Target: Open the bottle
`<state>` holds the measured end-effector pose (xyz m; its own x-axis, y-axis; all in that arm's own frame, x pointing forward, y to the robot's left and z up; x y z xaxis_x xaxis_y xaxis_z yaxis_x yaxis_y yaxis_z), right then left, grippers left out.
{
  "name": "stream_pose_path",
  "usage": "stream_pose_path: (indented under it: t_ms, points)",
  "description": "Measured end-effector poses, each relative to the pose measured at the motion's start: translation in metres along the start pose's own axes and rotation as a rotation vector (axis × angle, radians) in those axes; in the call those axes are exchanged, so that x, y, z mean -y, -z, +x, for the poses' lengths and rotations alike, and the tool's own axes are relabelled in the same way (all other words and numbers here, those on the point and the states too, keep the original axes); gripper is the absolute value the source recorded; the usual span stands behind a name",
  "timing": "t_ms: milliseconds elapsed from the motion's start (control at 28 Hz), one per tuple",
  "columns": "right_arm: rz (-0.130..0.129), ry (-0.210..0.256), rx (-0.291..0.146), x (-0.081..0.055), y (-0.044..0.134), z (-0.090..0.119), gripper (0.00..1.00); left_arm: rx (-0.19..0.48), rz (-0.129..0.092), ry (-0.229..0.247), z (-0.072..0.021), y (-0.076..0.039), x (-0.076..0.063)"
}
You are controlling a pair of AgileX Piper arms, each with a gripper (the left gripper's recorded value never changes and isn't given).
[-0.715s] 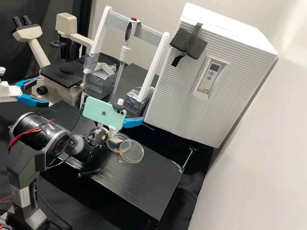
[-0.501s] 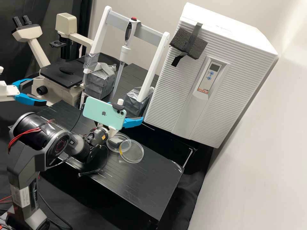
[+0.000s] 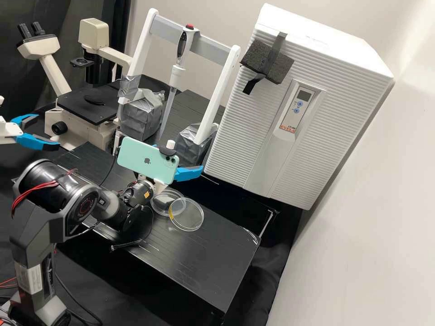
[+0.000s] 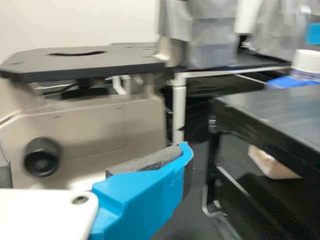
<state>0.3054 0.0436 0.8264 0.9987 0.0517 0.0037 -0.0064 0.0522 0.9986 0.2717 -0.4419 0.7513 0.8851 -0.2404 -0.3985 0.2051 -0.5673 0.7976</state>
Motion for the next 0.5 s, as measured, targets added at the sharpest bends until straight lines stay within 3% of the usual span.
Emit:
stream_pose_path:
  t_ms: [143, 322, 501]
  points:
    - [0.0, 0.0, 0.0, 0.0, 0.0, 0.0, 1.0, 0.058, 0.028, 0.018, 0.0116, 0.0, 0.002]
    - [0.0, 0.0, 0.0, 0.0, 0.0, 0.0, 1.0, 0.07, 0.032, 0.021, 0.0192, 0.003, 0.003]
    - [0.0, 0.0, 0.0, 0.0, 0.0, 0.0, 1.0, 0.123, 0.042, 0.03, 0.0223, -0.001, 0.002]
